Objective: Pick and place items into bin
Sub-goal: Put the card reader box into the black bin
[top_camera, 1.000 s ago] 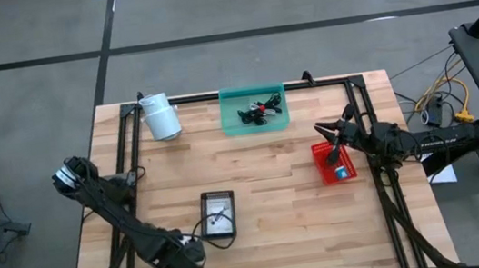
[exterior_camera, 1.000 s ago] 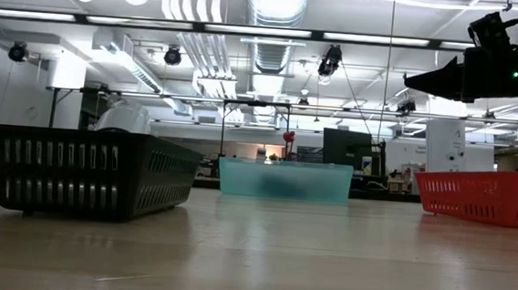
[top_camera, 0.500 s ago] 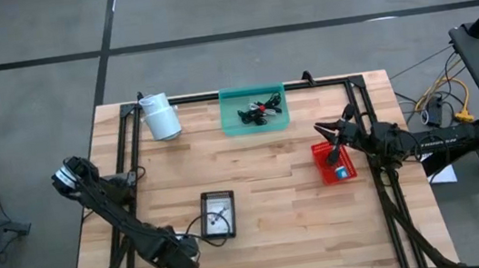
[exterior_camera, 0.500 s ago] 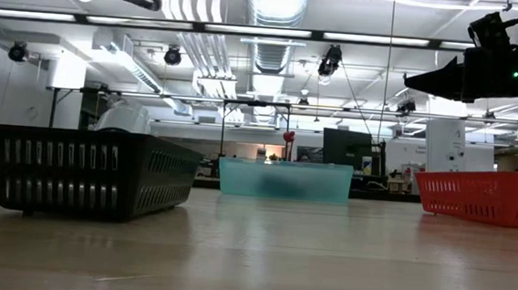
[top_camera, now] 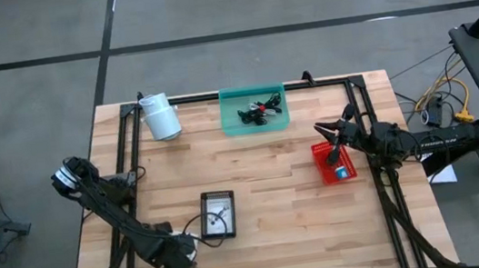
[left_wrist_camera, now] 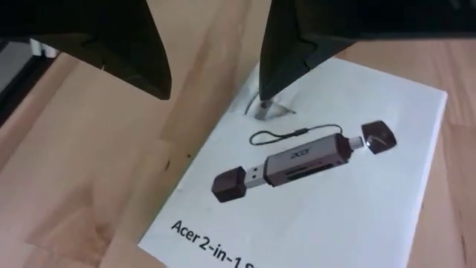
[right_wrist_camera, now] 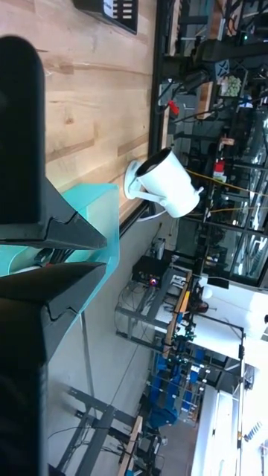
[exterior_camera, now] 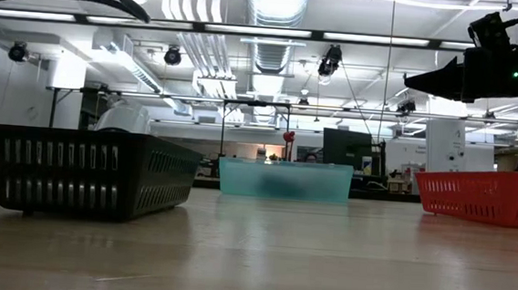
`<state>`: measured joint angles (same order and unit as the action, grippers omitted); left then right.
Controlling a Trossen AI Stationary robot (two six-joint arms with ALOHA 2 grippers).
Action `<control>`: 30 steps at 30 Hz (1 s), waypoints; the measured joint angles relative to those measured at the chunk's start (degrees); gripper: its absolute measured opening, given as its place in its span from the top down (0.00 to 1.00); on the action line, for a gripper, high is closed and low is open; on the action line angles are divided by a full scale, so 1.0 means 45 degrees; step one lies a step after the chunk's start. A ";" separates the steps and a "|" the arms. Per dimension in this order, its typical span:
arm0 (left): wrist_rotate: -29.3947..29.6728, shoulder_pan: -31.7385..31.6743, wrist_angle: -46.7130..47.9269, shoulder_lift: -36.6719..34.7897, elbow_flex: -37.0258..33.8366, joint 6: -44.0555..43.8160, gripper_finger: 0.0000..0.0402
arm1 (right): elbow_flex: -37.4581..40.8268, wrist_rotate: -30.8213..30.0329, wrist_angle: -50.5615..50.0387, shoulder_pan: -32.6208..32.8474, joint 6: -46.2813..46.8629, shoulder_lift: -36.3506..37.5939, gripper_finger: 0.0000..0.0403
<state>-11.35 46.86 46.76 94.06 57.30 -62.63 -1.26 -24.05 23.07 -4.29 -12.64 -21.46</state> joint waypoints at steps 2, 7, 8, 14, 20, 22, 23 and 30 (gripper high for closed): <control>0.0090 0.0012 -0.0015 0.0000 -0.0112 0.0111 0.53 | 0.0000 0.0000 -0.0003 -0.0001 -0.0001 -0.0003 0.93; 0.0198 0.0016 -0.0771 -0.0018 -0.0638 0.0056 0.53 | 0.0000 0.0000 0.0000 0.0000 -0.0062 -0.0003 0.93; 0.0186 0.0016 -0.1092 -0.0027 -0.0782 0.0065 0.53 | 0.0000 0.0000 0.0000 -0.0005 -0.0150 -0.0003 0.93; 0.0189 0.0016 -0.1671 -0.0043 -0.0977 0.0107 0.53 | 0.0000 0.0000 0.0000 -0.0002 -0.0233 -0.0003 0.93; 0.0309 0.0041 -0.1819 0.0079 -0.1233 0.0726 0.54 | 0.0000 0.0000 -0.0005 -0.0003 -0.0287 -0.0003 0.93; 0.0337 0.0041 -0.1859 0.0219 -0.1361 0.0732 0.56 | 0.0000 0.0000 -0.0005 -0.0005 -0.0287 -0.0003 0.93; 0.0362 0.0041 -0.1864 0.0272 -0.1401 0.0749 0.58 | 0.0000 0.0000 -0.0005 -0.0002 -0.0292 -0.0003 0.93; 0.0537 0.0026 -0.1871 0.0658 -0.1554 0.0762 0.81 | 0.0000 0.0000 -0.0005 0.0000 -0.0340 -0.0003 0.93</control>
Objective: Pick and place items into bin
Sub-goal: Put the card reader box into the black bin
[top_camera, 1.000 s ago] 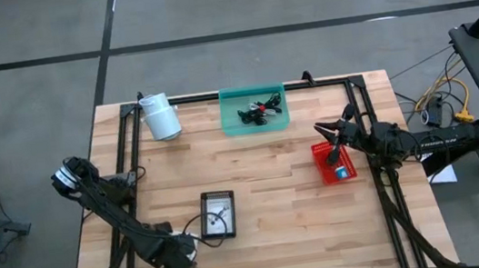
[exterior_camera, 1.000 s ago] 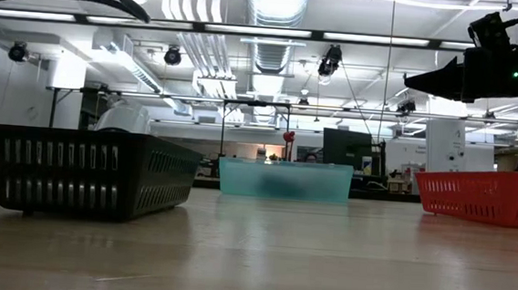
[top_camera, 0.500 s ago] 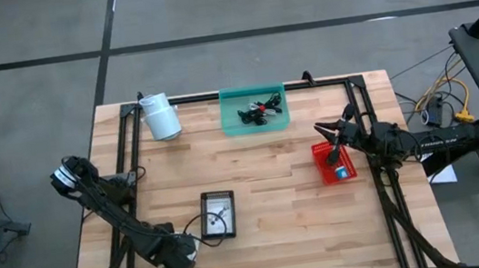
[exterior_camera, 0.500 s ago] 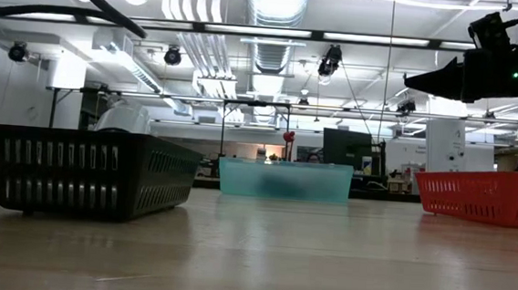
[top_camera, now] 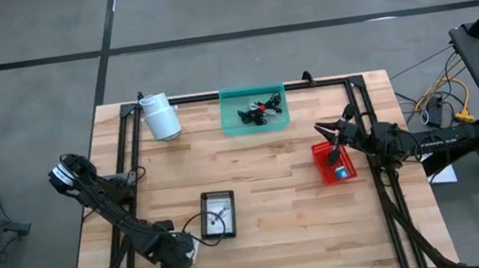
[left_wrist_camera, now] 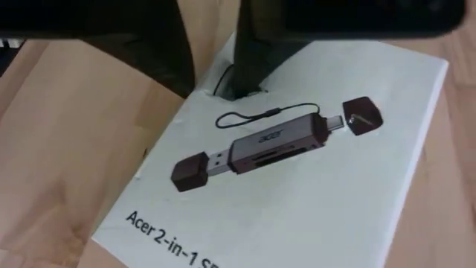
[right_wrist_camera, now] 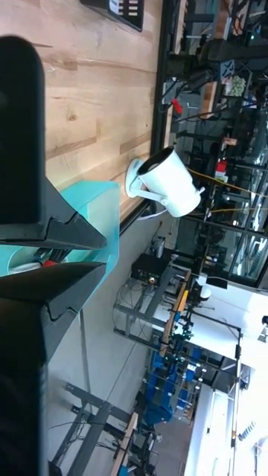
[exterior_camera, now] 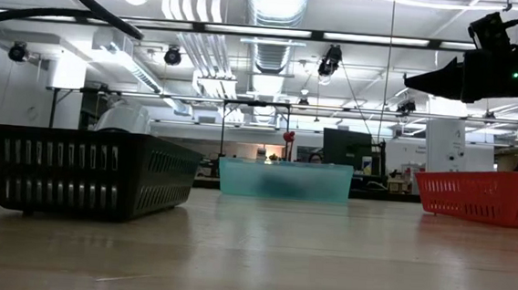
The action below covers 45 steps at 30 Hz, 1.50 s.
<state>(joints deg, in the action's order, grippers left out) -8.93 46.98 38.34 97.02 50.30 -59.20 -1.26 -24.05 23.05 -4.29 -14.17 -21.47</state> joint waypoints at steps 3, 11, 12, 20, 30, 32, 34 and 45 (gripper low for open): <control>-0.0004 0.0015 -0.0126 0.0051 -0.0002 0.0038 0.92 | 0.0000 0.0000 0.0005 -0.0003 -0.0003 0.0003 0.93; -0.0109 0.0000 -0.0135 -0.0028 0.0226 -0.0133 0.99 | 0.0000 0.0000 0.0002 -0.0003 -0.0004 0.0000 0.93; -0.0179 0.0000 -0.0138 -0.0089 0.0293 -0.0226 0.99 | 0.0000 0.0000 0.0002 0.0000 -0.0005 0.0000 0.93; -0.0087 -0.0005 -0.0116 -0.1431 0.0811 -0.2999 1.00 | 0.0000 0.0000 0.0002 -0.0002 -0.0233 0.0000 0.93; 0.2375 -0.0017 0.0342 -0.3382 0.1111 -0.8358 1.00 | 0.0000 0.0000 0.0000 -0.0001 -0.0228 0.0000 0.93; 0.3755 -0.0091 0.0316 -0.3677 0.1079 -0.9570 1.00 | 0.0000 0.0000 0.0005 -0.0005 -0.0233 0.0000 0.93; 0.5220 -0.0237 0.0390 -0.3885 0.1030 -1.0566 1.00 | 0.0000 0.0000 0.0005 -0.0004 -0.0233 0.0001 0.93; 0.8229 -0.2394 -0.1027 -0.4002 0.1234 -0.9879 1.00 | 0.0000 0.0000 0.0005 -0.0005 -0.0233 0.0002 0.93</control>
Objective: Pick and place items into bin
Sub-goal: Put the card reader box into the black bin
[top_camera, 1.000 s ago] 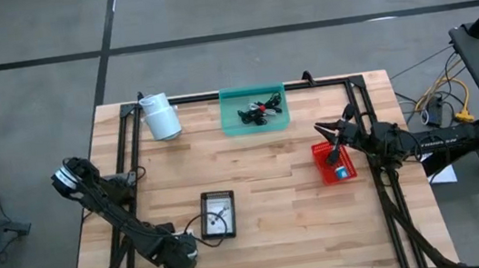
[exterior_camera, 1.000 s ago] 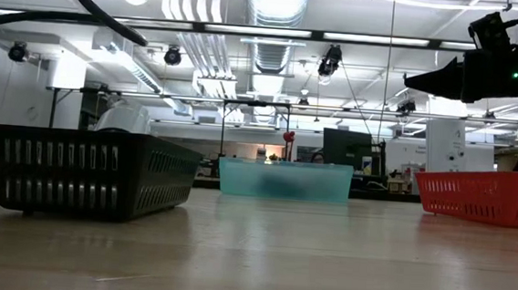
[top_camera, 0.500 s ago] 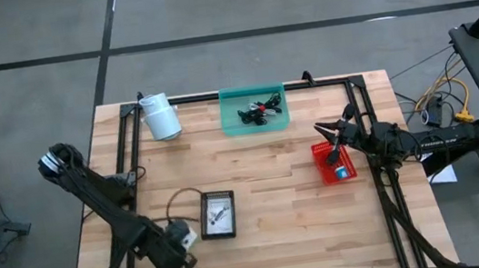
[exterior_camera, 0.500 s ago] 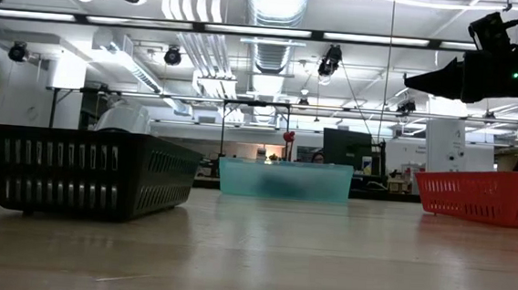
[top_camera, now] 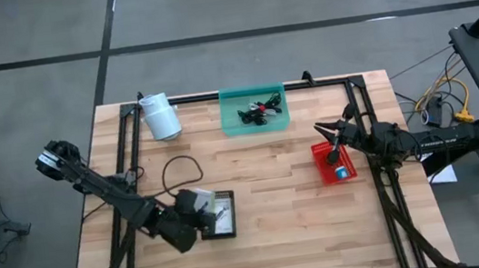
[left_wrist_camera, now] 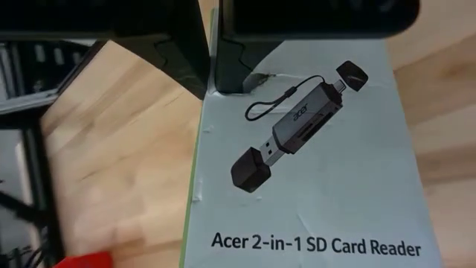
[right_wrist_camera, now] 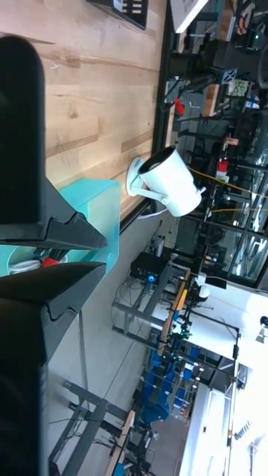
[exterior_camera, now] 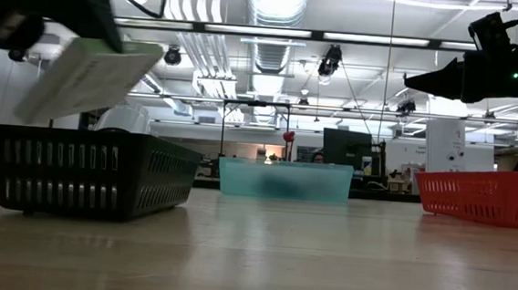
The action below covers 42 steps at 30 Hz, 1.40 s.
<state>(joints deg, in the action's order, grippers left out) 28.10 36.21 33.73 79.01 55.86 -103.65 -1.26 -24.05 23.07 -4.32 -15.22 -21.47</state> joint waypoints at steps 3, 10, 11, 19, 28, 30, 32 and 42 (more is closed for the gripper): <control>-0.0066 -0.0613 -0.0898 0.0146 0.0000 0.0377 1.00 | 0.0000 0.0000 -0.0002 0.0000 -0.0037 0.0002 0.93; -0.1141 -0.1322 -0.2225 0.0457 0.0000 0.1186 1.00 | 0.0000 0.0000 -0.0005 0.0000 -0.0101 0.0003 0.93; -0.1377 -0.1366 -0.2200 0.0517 0.0000 0.1107 1.00 | 0.0000 0.0000 -0.0005 0.0004 -0.0119 0.0003 0.93; -0.2419 -0.1559 -0.2546 0.1216 0.0000 0.0440 1.00 | 0.0000 0.0000 0.0010 0.0001 -0.0593 0.0003 0.93; -0.3003 -0.1618 -0.2808 0.1353 -0.0046 0.1248 0.91 | 0.0000 0.0000 0.0029 0.0000 -0.0719 -0.0002 0.93; -0.3305 -0.1622 -0.2824 0.1353 -0.0094 0.1631 0.87 | 0.0000 0.0005 0.0029 0.0005 -0.0729 -0.0002 0.93; -0.3614 -0.1622 -0.2829 0.1353 -0.0180 0.2043 0.83 | 0.0000 0.0000 0.0029 0.0000 -0.0729 -0.0001 0.93; -0.3707 -0.1992 -0.2699 0.1083 -0.0257 0.2225 0.70 | 0.0000 0.0000 0.0063 0.0000 -0.0772 -0.0002 0.93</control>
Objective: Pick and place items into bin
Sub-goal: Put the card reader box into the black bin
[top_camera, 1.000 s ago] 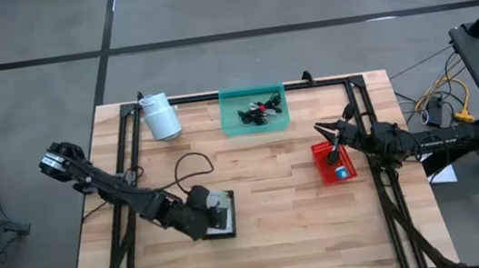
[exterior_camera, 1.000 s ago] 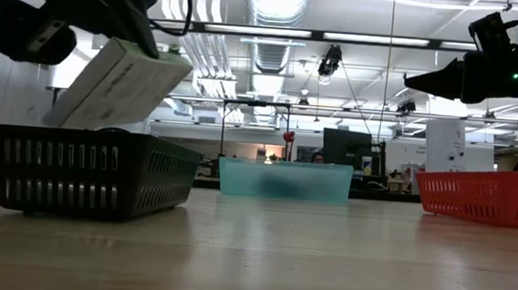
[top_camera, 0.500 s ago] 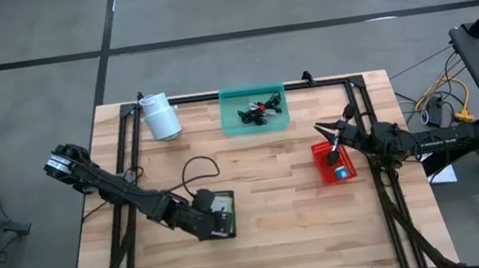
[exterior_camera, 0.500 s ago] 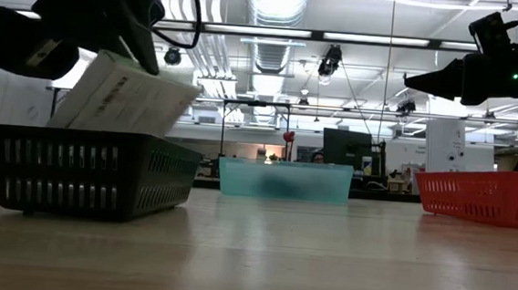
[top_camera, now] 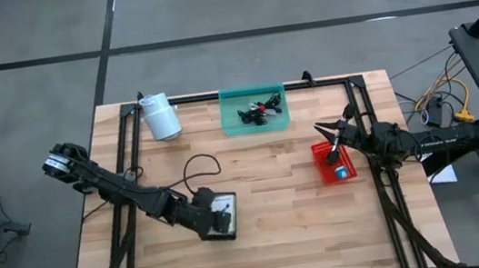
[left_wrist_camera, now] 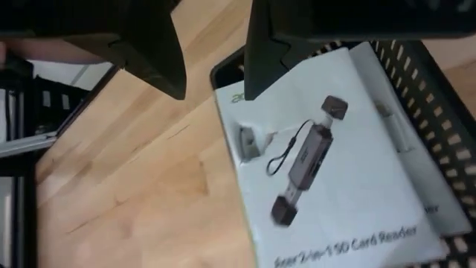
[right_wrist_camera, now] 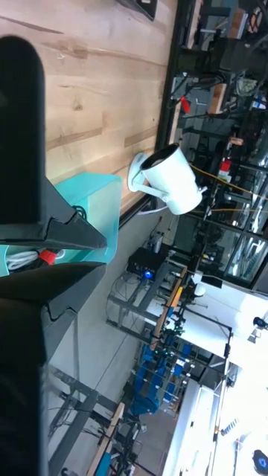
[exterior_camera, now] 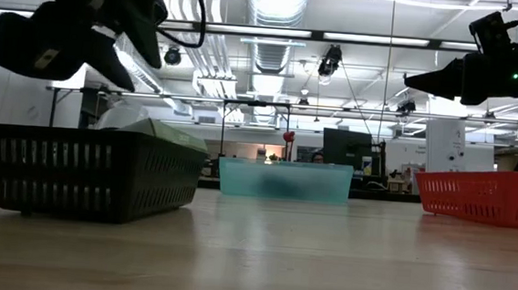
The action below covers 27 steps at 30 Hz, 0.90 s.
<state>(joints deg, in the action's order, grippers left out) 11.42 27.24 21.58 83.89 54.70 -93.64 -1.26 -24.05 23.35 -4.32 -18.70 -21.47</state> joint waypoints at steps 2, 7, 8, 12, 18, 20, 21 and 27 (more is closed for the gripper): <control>0.0033 -0.0134 -0.0028 -0.0138 0.0004 0.0667 0.70 | 0.0000 0.0000 0.0009 0.0005 -0.0001 0.0005 0.93; 0.0537 -0.0402 -0.0435 -0.0314 0.0004 0.3711 0.70 | 0.0000 0.0000 0.0015 0.0001 0.0007 0.0000 0.93; 0.0601 -0.0467 -0.0560 -0.0314 0.0004 0.4336 0.70 | 0.0000 0.0005 0.0016 0.0005 0.0018 0.0002 0.93; 0.0787 -0.0915 -0.1454 -0.0116 0.0009 0.6503 0.70 | 0.0000 0.0005 0.0024 0.0004 0.0015 0.0000 0.93; 0.0805 -0.1249 -0.1766 0.0424 0.0129 1.0695 0.70 | 0.0000 -0.0005 0.0033 0.0000 0.0039 0.0005 0.93; 0.0792 -0.1253 -0.1775 0.0655 0.0174 1.1763 0.70 | 0.0000 0.0000 0.0029 0.0005 0.0015 0.0005 0.93; 0.0797 -0.1260 -0.1779 0.0735 0.0174 1.2171 0.70 | 0.0000 0.0000 0.0029 0.0000 0.0019 0.0000 0.93; 0.0797 -0.1451 -0.2411 0.1319 0.0145 1.3650 0.74 | 0.0000 0.0000 0.0029 0.0000 0.0015 0.0005 0.93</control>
<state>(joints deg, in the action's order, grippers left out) 15.00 20.71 10.73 89.82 55.35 -32.21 -1.26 -24.05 23.49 -4.32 -18.63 -21.45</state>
